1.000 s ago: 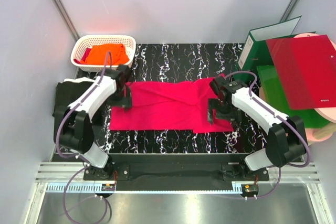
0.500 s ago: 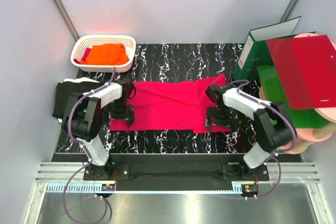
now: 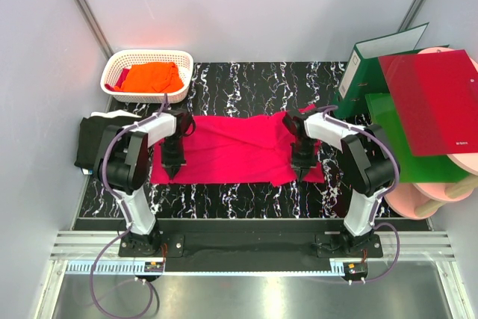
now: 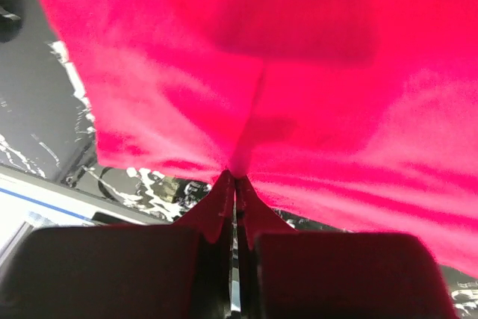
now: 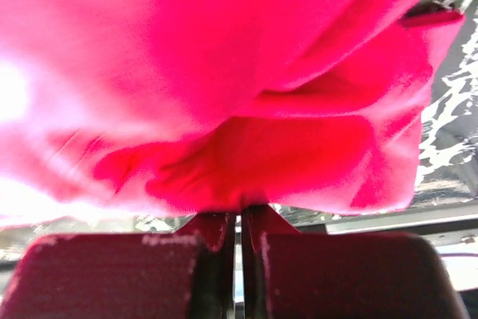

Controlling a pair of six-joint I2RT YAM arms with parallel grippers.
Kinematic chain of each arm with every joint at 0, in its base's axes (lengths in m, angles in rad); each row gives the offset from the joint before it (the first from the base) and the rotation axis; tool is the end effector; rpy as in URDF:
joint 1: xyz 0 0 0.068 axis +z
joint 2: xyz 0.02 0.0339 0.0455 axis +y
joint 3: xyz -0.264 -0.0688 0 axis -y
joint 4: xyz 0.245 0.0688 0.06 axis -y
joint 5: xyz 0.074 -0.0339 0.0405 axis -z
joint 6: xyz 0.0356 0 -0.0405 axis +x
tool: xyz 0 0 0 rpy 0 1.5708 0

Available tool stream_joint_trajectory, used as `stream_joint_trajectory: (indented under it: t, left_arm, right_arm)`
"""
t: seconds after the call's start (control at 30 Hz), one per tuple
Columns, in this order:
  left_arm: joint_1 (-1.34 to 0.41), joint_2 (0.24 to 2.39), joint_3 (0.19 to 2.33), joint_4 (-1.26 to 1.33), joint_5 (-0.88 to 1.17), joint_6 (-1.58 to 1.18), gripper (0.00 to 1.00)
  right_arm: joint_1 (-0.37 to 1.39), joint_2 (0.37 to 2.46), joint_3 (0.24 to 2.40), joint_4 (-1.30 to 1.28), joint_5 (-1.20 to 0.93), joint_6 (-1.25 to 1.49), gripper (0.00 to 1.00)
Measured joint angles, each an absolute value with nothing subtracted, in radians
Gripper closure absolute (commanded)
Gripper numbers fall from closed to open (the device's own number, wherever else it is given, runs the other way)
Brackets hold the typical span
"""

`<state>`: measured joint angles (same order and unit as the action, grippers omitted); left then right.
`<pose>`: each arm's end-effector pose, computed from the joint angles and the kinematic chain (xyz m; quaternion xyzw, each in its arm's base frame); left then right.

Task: Fold and stack the t-shirts
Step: Grap the side of the flattened tshirt closest away from the robot with both arms, then fold the other side of the tshirt into a rectangle

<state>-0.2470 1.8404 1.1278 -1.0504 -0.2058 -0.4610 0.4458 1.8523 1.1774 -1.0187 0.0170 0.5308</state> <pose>0.2870 -0.0649 0.1463 0.0959 -0.9855 -0.1290 0.0541 0.2788 0.1326 0.1521 -0.0419 -0.9972 0.0363 0.0502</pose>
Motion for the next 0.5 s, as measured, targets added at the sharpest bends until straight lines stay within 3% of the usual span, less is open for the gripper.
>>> stream_joint_trajectory:
  t: [0.5]
  left_arm:
    - [-0.224,1.773,1.439,-1.164,-0.208,-0.442,1.0]
  right_arm:
    - [0.432,1.821,1.493,-1.141,0.006,0.443,1.0]
